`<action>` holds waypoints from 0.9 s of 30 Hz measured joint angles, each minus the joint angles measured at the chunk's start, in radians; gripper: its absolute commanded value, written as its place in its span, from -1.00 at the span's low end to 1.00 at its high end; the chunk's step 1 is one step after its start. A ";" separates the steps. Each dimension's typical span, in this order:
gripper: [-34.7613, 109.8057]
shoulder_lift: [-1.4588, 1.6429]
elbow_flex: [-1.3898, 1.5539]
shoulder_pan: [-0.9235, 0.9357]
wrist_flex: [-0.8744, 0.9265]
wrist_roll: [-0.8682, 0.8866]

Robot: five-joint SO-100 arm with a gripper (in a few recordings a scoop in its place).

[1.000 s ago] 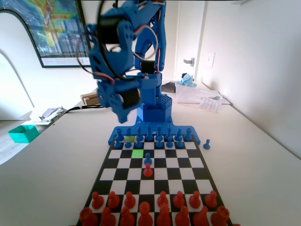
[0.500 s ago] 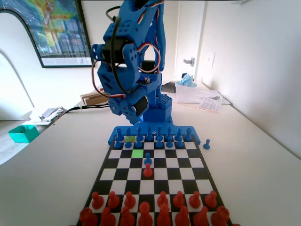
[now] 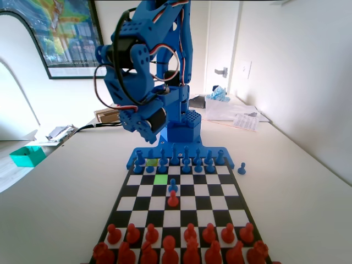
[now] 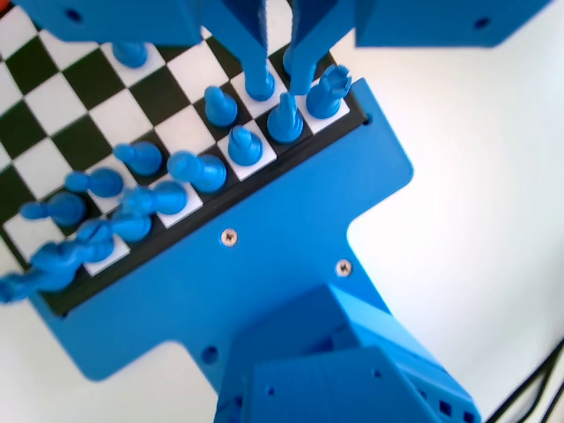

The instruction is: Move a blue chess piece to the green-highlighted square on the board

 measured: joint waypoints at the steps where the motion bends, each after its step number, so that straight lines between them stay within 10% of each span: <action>1: -0.39 0.000 -0.003 0.006 0.002 -0.008; 27: -0.39 -0.057 0.037 -0.011 -0.109 -0.052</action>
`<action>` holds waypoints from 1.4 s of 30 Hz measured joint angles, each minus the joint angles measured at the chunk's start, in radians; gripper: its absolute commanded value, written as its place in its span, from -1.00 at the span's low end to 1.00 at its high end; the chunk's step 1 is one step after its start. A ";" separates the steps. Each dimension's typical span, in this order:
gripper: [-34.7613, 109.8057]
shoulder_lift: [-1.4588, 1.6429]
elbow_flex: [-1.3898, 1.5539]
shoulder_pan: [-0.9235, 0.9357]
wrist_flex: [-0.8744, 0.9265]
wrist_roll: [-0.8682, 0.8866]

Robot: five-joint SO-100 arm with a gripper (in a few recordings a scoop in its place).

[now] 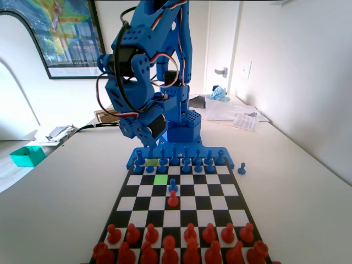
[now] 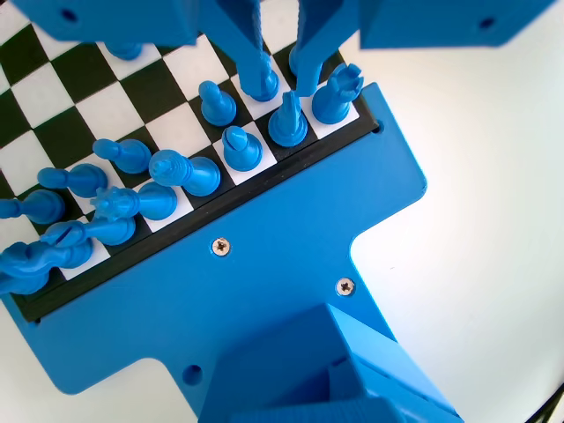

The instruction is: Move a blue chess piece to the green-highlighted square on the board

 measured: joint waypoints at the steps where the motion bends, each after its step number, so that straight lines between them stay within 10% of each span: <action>1: -0.39 0.000 0.000 0.005 0.002 -0.006; 42: -0.39 -0.104 0.018 0.049 -0.074 -0.052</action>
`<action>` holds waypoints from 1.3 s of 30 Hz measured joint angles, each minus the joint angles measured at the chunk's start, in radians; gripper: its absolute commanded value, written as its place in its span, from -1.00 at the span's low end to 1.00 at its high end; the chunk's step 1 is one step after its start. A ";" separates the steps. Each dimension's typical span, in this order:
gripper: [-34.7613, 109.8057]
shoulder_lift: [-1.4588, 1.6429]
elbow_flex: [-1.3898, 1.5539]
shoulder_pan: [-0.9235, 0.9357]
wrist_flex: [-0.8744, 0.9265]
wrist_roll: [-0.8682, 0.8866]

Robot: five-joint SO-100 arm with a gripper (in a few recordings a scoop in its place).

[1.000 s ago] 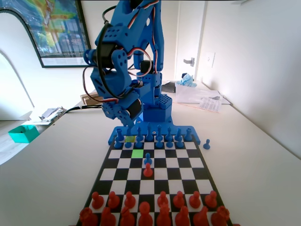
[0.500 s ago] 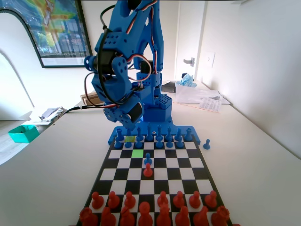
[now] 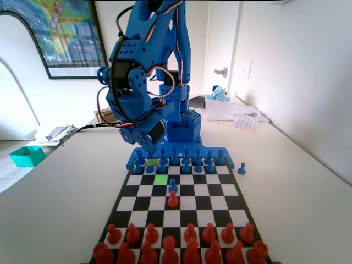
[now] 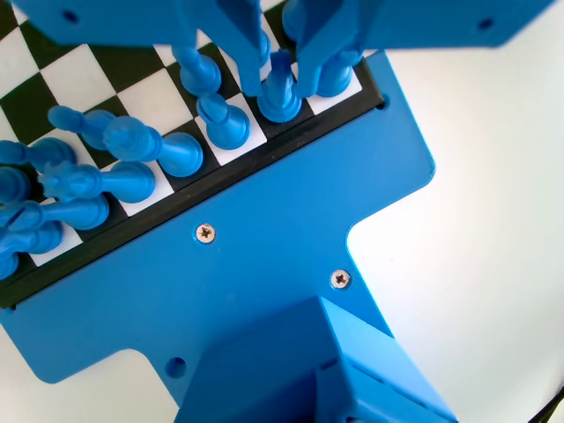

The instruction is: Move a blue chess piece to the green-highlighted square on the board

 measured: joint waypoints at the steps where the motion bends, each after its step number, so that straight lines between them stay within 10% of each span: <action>1: -0.39 -0.008 0.000 0.005 -0.008 0.000; 39: -0.39 -0.069 -0.031 -0.012 -0.071 0.009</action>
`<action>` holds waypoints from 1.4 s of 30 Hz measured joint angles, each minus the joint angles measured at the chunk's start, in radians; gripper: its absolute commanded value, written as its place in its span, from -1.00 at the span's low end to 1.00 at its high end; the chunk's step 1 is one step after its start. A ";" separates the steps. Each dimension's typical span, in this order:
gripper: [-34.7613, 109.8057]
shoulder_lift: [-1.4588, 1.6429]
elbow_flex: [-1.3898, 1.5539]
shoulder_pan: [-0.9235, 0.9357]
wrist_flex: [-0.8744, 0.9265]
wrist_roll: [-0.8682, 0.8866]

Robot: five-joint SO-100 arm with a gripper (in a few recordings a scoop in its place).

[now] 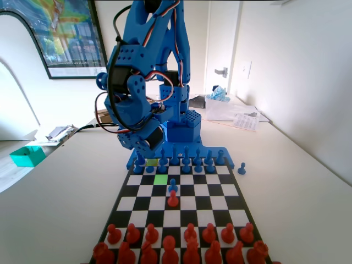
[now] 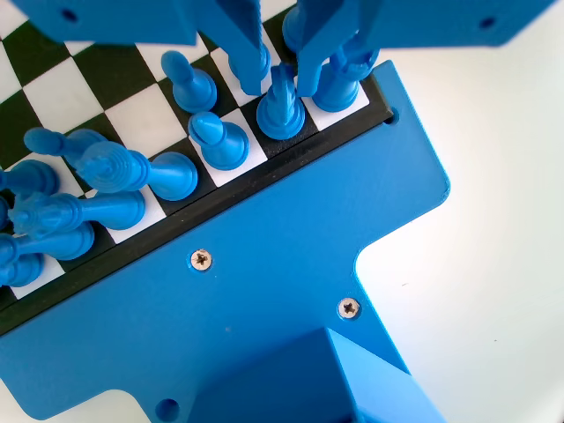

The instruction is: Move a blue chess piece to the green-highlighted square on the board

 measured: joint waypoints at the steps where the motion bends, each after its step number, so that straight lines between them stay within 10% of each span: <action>1: -0.39 0.000 0.000 0.000 0.000 0.000; 42: -0.51 0.000 0.023 0.000 0.037 -0.026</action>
